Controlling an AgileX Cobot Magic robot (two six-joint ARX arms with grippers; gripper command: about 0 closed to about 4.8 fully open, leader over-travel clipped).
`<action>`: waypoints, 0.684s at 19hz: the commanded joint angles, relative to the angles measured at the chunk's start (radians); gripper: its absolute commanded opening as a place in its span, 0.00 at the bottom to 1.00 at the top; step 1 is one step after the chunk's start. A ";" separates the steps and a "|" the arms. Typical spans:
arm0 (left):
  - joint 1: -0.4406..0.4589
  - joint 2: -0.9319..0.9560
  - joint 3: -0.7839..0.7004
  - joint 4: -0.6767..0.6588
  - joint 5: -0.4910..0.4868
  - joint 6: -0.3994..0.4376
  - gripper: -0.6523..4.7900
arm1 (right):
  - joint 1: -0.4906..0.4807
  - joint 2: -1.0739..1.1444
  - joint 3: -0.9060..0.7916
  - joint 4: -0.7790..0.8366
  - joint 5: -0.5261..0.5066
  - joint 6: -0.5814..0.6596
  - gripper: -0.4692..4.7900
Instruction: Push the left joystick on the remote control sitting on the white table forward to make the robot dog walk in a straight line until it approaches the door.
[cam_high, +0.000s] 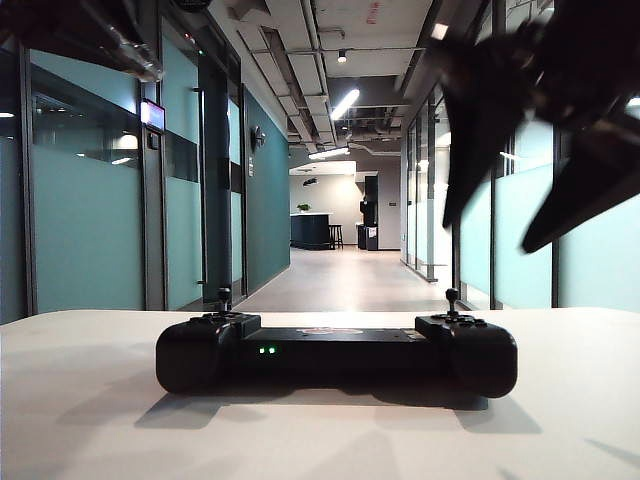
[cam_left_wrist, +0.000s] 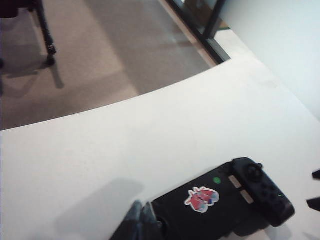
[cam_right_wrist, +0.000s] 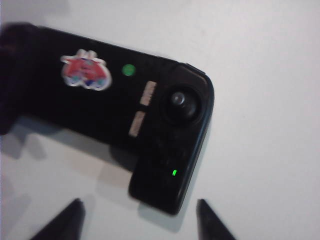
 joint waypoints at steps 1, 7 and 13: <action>-0.002 -0.002 0.006 0.009 0.004 -0.002 0.11 | 0.002 0.085 0.061 -0.048 -0.002 0.001 0.92; -0.002 -0.002 0.006 0.009 0.026 -0.002 0.11 | 0.002 0.246 0.149 -0.134 -0.024 0.001 0.99; -0.002 -0.002 0.006 0.008 0.027 0.002 0.11 | 0.000 0.329 0.150 -0.118 -0.039 0.001 0.94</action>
